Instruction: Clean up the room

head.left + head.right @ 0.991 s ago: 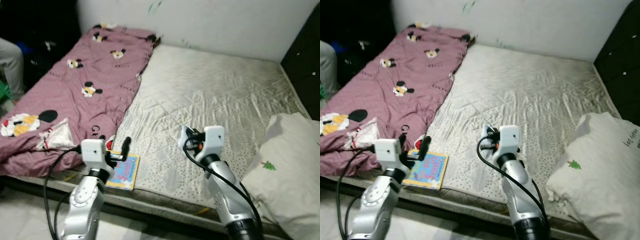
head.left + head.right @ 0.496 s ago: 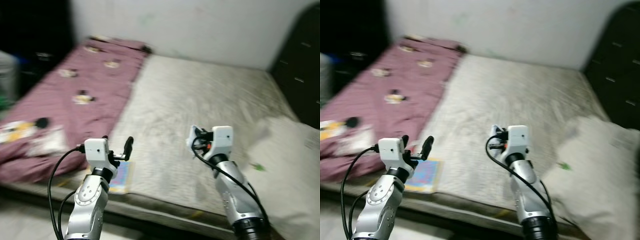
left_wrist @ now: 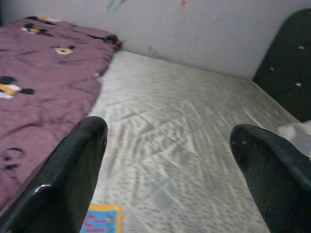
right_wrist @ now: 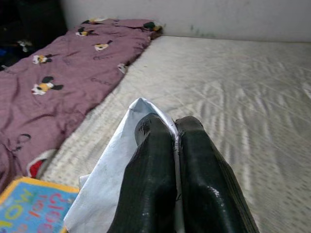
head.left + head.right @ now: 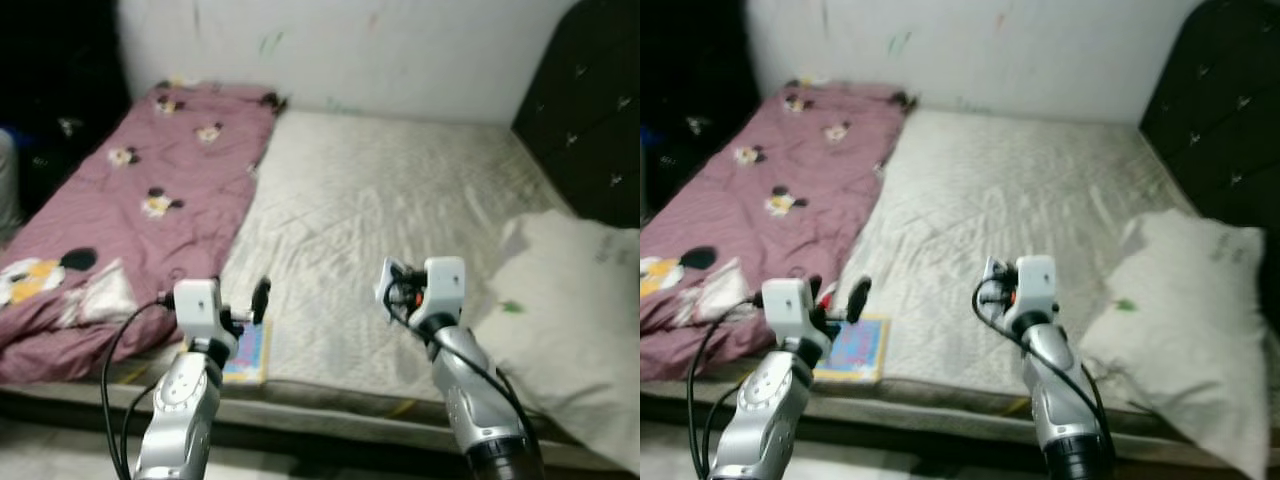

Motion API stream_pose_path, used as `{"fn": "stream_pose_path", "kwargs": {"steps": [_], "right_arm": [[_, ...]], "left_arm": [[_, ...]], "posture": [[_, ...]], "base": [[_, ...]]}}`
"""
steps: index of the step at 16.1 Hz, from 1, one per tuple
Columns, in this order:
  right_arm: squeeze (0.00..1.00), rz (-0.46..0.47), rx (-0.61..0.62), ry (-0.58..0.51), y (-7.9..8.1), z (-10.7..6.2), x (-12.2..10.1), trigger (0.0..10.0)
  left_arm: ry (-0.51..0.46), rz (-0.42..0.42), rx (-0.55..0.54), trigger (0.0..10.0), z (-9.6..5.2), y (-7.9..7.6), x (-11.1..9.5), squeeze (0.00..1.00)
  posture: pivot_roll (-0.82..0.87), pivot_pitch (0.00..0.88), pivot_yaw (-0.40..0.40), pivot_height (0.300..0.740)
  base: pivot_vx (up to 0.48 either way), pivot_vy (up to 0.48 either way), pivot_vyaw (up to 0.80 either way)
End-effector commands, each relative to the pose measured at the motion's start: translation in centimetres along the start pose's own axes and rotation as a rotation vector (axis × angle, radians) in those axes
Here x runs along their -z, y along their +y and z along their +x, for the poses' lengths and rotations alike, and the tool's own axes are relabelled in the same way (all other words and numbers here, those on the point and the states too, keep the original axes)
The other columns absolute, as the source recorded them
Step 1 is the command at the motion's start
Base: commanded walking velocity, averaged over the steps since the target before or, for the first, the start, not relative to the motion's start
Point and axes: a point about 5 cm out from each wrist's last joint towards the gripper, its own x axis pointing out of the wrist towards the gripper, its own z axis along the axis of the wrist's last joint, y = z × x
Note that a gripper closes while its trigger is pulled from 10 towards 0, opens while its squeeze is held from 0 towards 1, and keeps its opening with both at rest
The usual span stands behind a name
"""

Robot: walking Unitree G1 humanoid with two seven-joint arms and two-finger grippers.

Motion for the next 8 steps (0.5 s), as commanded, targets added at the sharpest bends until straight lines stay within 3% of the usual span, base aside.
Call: {"fn": "stream_pose_path", "kwargs": {"steps": [1,8], "right_arm": [[0.0,-0.002,-0.022,-0.015,0.63,0.29,-0.39,10.0],[0.0,-0.006,-0.033,-0.005,0.9,0.32,-0.01,10.0]], "left_arm": [[-0.006,0.018,-0.019,10.0,-0.02,0.63,-0.33,0.0],[-0.001,0.018,-0.011,10.0,-0.02,0.43,-0.11,0.0]], "posture": [[0.04,0.0,-0.054,0.74],[0.04,0.0,-0.059,0.74]], "base": [[0.0,0.48,0.0],[0.0,0.471,0.0]]}}
